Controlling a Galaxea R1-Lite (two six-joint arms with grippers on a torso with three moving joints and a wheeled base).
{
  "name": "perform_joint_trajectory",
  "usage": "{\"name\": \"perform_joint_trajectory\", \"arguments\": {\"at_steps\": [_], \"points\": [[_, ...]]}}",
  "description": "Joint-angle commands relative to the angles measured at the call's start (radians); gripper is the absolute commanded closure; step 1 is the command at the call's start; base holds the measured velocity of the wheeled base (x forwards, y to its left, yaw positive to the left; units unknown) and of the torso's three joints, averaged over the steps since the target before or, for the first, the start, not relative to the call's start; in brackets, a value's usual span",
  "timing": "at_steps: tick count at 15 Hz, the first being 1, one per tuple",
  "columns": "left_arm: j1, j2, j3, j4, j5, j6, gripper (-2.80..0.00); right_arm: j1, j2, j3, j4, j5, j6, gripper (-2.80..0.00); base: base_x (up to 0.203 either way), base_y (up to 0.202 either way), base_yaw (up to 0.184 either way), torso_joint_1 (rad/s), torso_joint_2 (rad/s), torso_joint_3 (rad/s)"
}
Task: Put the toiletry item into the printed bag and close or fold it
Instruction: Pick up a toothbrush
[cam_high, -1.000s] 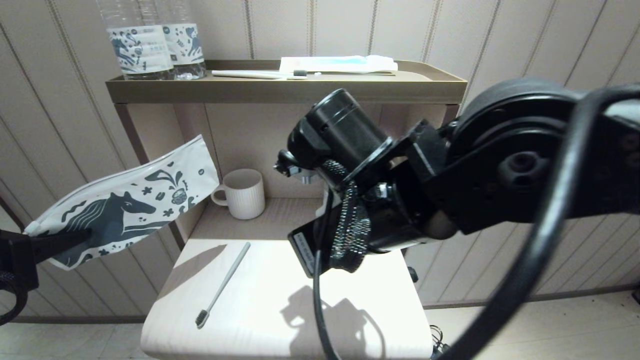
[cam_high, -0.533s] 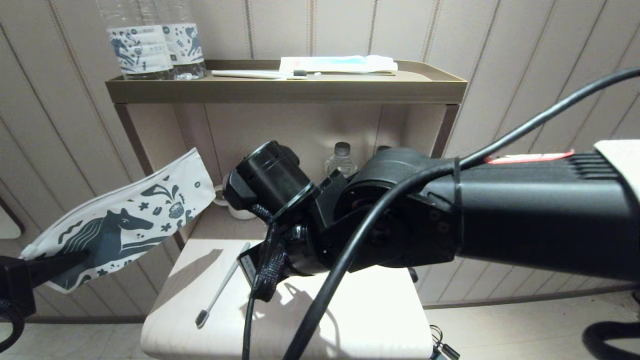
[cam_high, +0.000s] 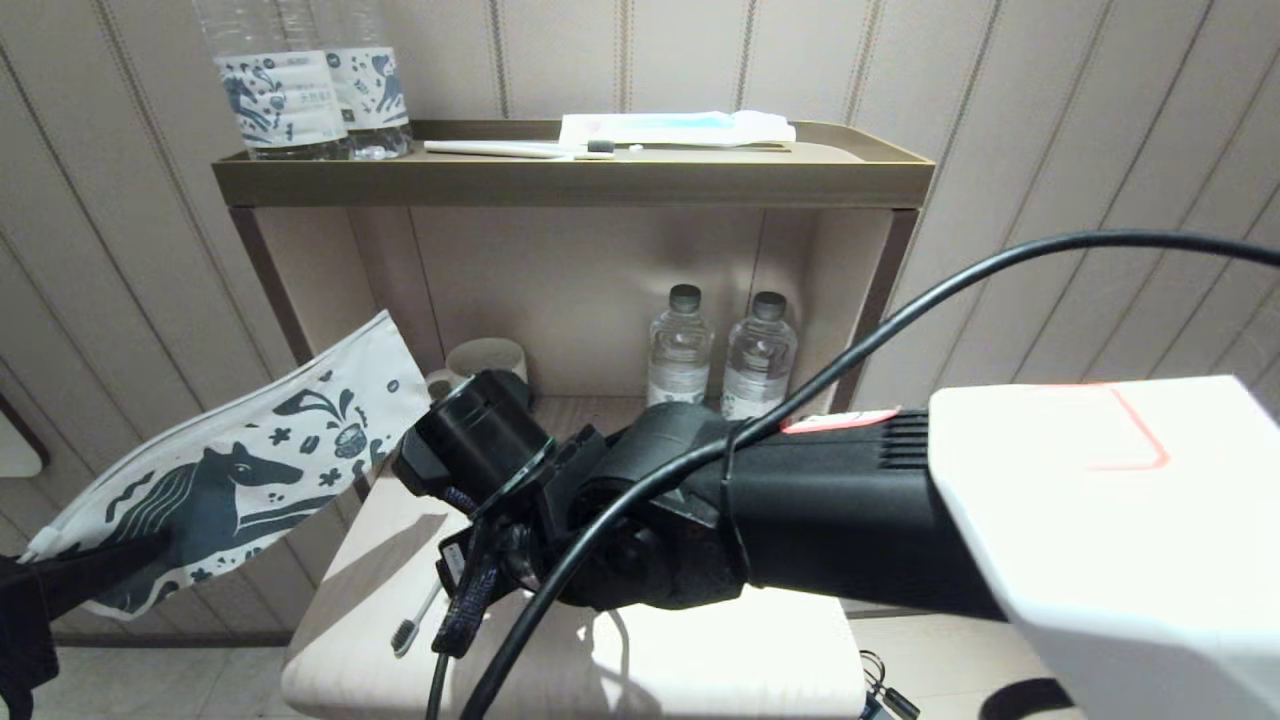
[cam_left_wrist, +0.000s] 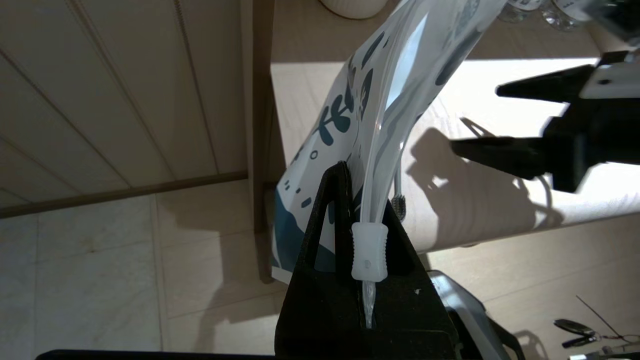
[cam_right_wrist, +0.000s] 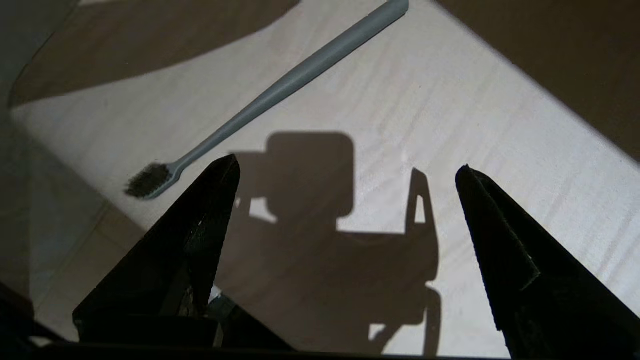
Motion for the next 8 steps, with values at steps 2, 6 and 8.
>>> {"name": "perform_joint_trajectory", "arguments": {"at_steps": [2, 6, 8], "points": [[-0.001, -0.028, 0.012, 0.0, -0.023, -0.004, 0.0, 0.002, 0.084, -0.001, -0.095, -0.11, 0.002, -2.8, 0.0, 0.0, 0.0, 0.0, 0.0, 0.0], [-0.001, -0.045, 0.023, 0.0, -0.065, -0.009, 0.0, 0.002, 0.115, 0.0, -0.204, -0.163, 0.02, -2.8, 0.0, 0.0, 0.0, 0.0, 0.0, 0.0], [-0.001, -0.051, 0.031, 0.0, -0.07, -0.014, 0.0, 0.014, 0.135, 0.0, -0.254, -0.164, 0.021, -2.8, 0.0, 0.0, 0.0, 0.0, 0.0, 0.0]]}}
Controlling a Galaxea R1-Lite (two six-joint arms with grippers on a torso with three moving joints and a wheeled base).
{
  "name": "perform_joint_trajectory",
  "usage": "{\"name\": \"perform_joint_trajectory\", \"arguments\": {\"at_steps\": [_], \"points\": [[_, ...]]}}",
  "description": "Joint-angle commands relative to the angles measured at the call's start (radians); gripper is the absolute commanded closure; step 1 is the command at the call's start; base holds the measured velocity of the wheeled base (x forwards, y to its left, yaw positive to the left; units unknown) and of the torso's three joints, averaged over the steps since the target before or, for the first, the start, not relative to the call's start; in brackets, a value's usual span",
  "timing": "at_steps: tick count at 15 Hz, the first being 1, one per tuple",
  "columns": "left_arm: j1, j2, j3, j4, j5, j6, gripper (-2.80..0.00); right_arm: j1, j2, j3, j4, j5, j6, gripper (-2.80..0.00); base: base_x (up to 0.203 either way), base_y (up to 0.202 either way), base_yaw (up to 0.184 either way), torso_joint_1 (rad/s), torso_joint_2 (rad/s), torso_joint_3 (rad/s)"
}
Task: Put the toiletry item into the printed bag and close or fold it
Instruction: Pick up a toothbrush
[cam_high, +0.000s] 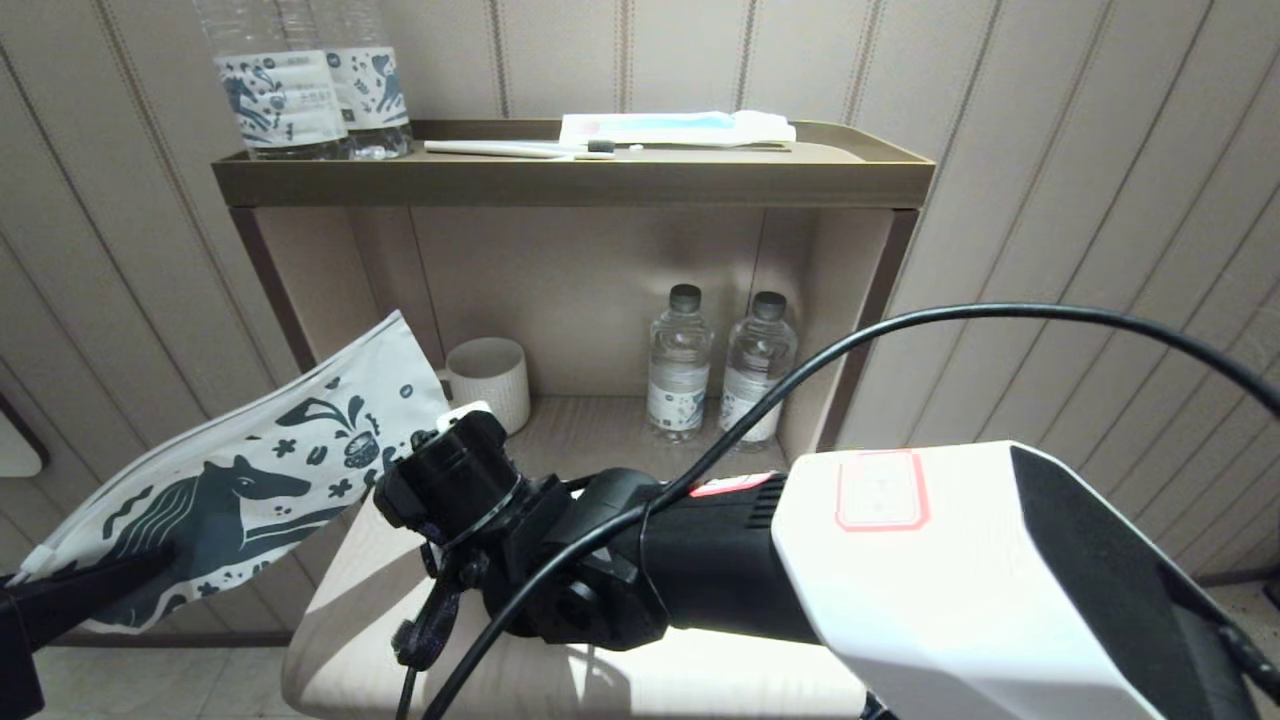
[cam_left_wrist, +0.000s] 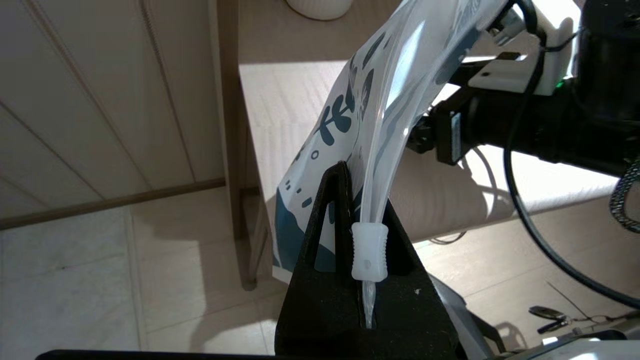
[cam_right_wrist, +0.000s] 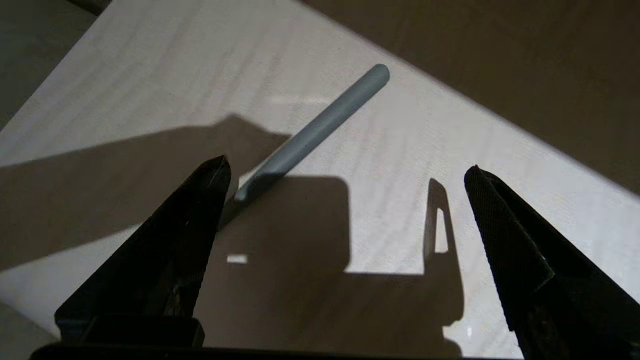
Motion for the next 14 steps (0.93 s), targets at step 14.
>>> {"name": "perform_joint_trajectory", "arguments": {"at_steps": [14], "points": [[-0.002, -0.034, 0.044, 0.001, -0.054, 0.001, 0.0, 0.028, 0.071, 0.009, -0.06, -0.068, -0.003, -2.8, 0.0, 0.0, 0.0, 0.0, 0.0, 0.0]]}}
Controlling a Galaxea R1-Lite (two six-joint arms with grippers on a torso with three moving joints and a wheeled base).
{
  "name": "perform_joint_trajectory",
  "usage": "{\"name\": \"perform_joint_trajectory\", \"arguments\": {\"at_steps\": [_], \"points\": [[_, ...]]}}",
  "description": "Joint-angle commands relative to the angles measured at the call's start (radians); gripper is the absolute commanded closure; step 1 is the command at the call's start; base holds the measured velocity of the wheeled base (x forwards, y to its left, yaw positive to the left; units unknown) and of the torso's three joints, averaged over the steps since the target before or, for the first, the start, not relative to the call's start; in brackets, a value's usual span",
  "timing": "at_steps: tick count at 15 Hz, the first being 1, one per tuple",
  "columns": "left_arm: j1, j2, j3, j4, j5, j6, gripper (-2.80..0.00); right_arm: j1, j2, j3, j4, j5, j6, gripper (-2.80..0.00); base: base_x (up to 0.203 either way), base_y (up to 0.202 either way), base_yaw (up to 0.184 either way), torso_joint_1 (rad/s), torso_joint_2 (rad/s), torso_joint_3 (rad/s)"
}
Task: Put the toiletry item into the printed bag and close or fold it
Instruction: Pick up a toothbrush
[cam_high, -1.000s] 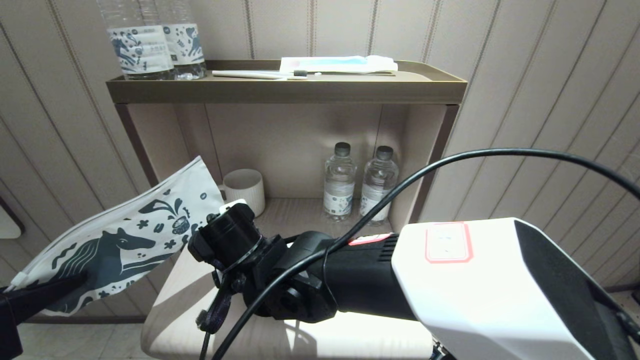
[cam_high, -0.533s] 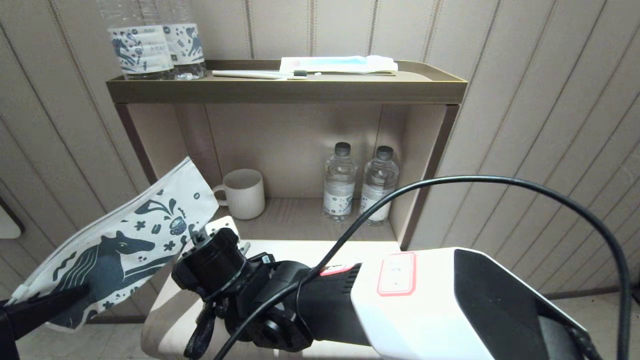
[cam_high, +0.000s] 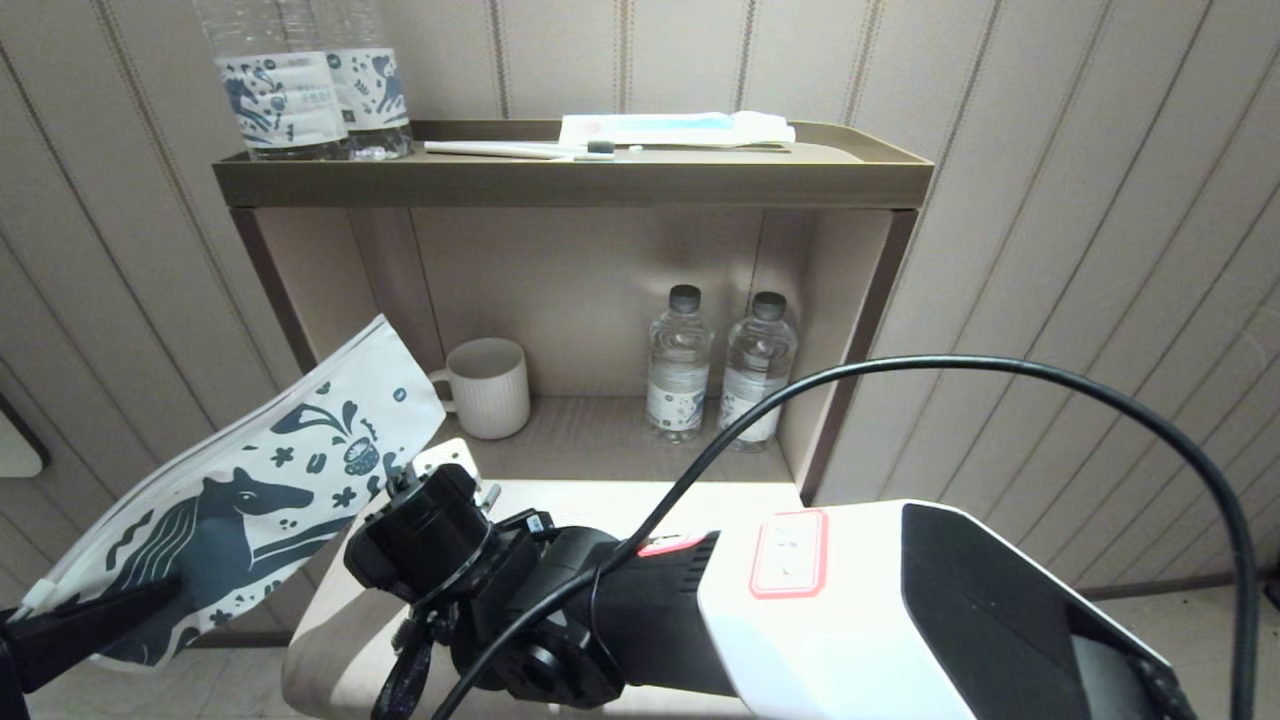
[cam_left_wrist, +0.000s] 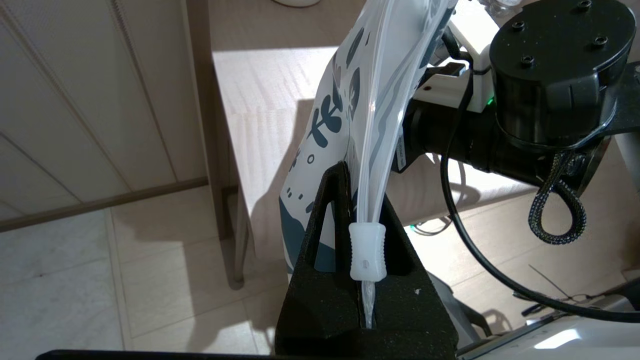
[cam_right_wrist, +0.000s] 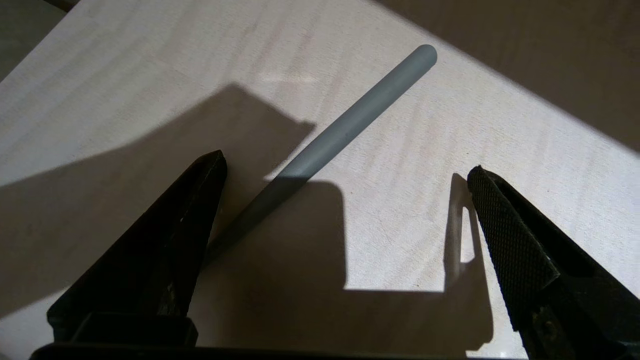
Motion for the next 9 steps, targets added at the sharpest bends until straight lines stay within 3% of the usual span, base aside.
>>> {"name": "perform_joint_trajectory", "arguments": {"at_steps": [1, 2, 9], "points": [[0.0, 0.002, 0.0, 0.0, -0.003, 0.0, 0.0, -0.001, -0.009, 0.003, 0.02, -0.003, 0.004, -2.8, 0.0, 0.0, 0.0, 0.0, 0.0, 0.0], [0.0, 0.004, 0.0, 0.0, -0.004, 0.0, 0.0, -0.001, -0.01, 0.003, 0.035, -0.002, 0.006, 0.0, 0.0, 0.0, 0.0, 0.0, 0.0, 0.0], [0.0, 0.018, 0.0, 0.0, -0.005, -0.001, 0.0, -0.009, -0.01, 0.002, 0.038, 0.0, 0.007, 0.0, 0.0, 0.0, 0.0, 0.0, 0.0, 0.0]]}}
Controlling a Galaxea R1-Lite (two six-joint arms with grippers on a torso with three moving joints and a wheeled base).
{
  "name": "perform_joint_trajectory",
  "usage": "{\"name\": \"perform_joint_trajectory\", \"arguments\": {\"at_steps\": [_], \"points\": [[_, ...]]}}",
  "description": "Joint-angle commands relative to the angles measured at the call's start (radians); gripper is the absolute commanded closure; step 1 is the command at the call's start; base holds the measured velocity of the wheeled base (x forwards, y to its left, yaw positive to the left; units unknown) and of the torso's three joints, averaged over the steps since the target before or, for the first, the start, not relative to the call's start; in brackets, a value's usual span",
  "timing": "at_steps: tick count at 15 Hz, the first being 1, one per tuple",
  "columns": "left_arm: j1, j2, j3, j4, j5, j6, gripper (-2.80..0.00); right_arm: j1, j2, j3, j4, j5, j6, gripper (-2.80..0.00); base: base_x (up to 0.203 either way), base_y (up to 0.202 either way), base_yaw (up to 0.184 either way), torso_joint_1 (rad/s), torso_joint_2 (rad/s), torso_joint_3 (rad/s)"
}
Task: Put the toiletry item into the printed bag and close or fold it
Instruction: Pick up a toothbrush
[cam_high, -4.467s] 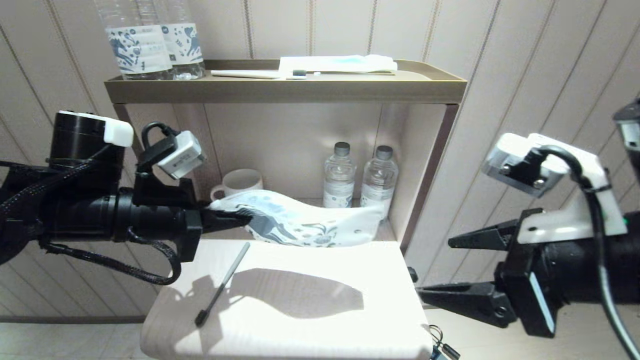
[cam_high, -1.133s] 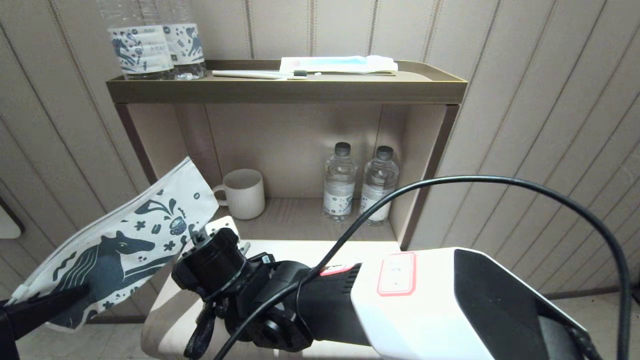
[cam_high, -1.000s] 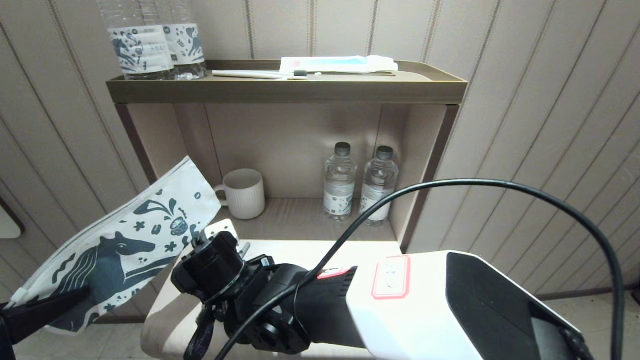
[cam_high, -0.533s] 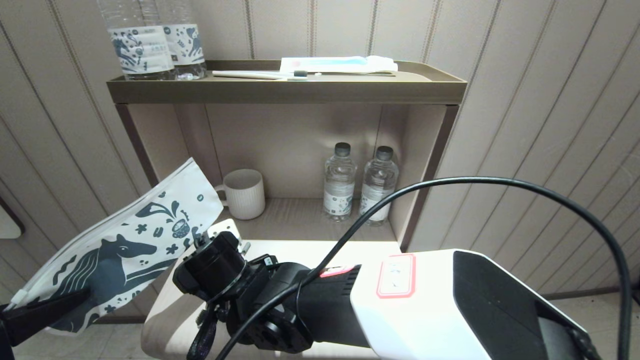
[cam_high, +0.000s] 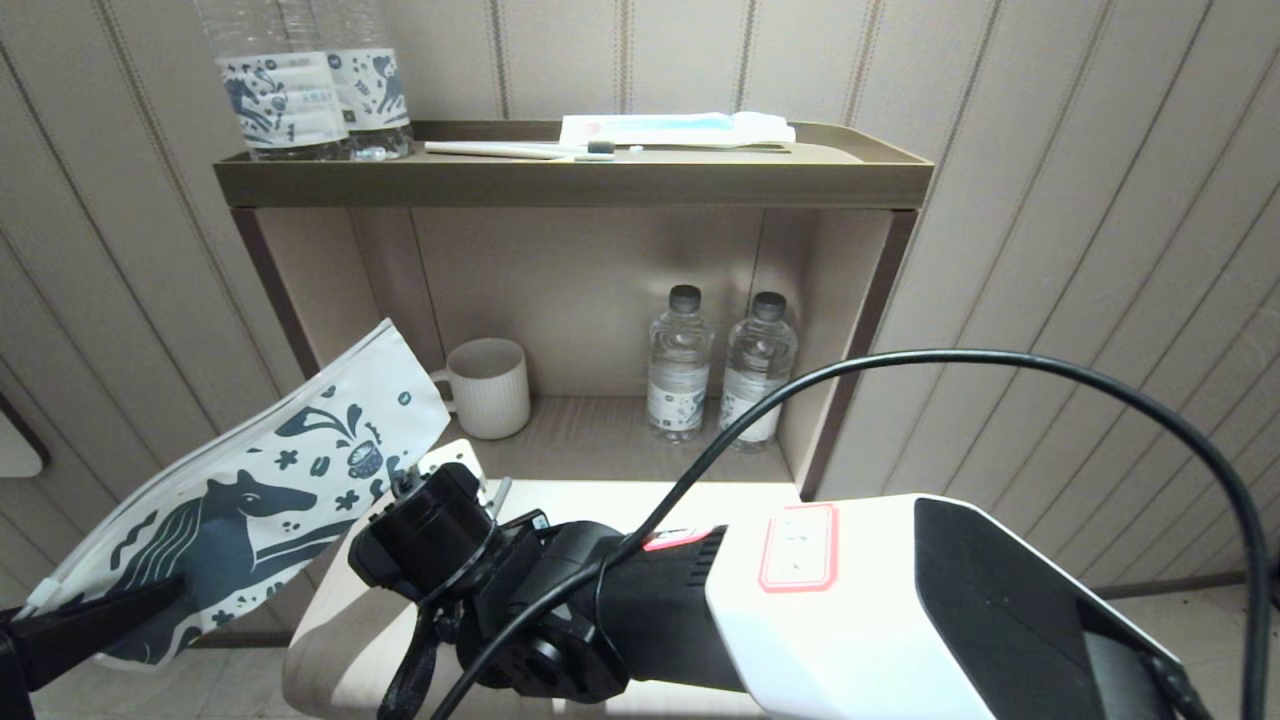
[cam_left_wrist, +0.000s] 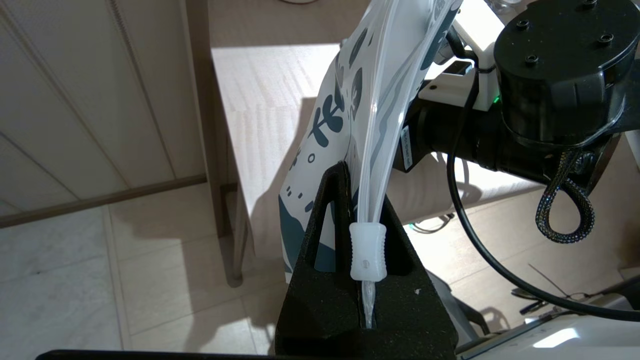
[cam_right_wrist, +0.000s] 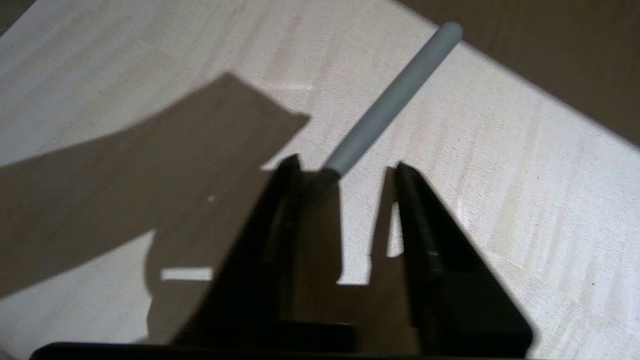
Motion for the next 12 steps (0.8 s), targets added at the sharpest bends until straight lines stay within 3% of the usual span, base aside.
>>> {"name": "perform_joint_trajectory", "arguments": {"at_steps": [1, 7, 12], "points": [[0.0, 0.007, 0.0, 0.0, -0.01, 0.0, 0.0, -0.005, -0.002, 0.0, 0.0, -0.002, 0.002, 0.0, 0.0, 0.0, 0.0, 0.0, 0.0, 0.0], [0.0, 0.02, -0.011, 0.0, -0.031, -0.007, 0.0, -0.03, -0.04, 0.003, 0.001, -0.004, 0.003, 0.0, 0.0, 0.0, 0.0, 0.0, 0.0, 0.0], [-0.005, 0.165, -0.116, -0.018, -0.269, 0.005, 0.0, -0.14, -0.27, 0.128, 0.026, 0.011, 0.001, 0.0, 0.0, 0.0, 0.0, 0.0, 0.0, 0.0]]}}
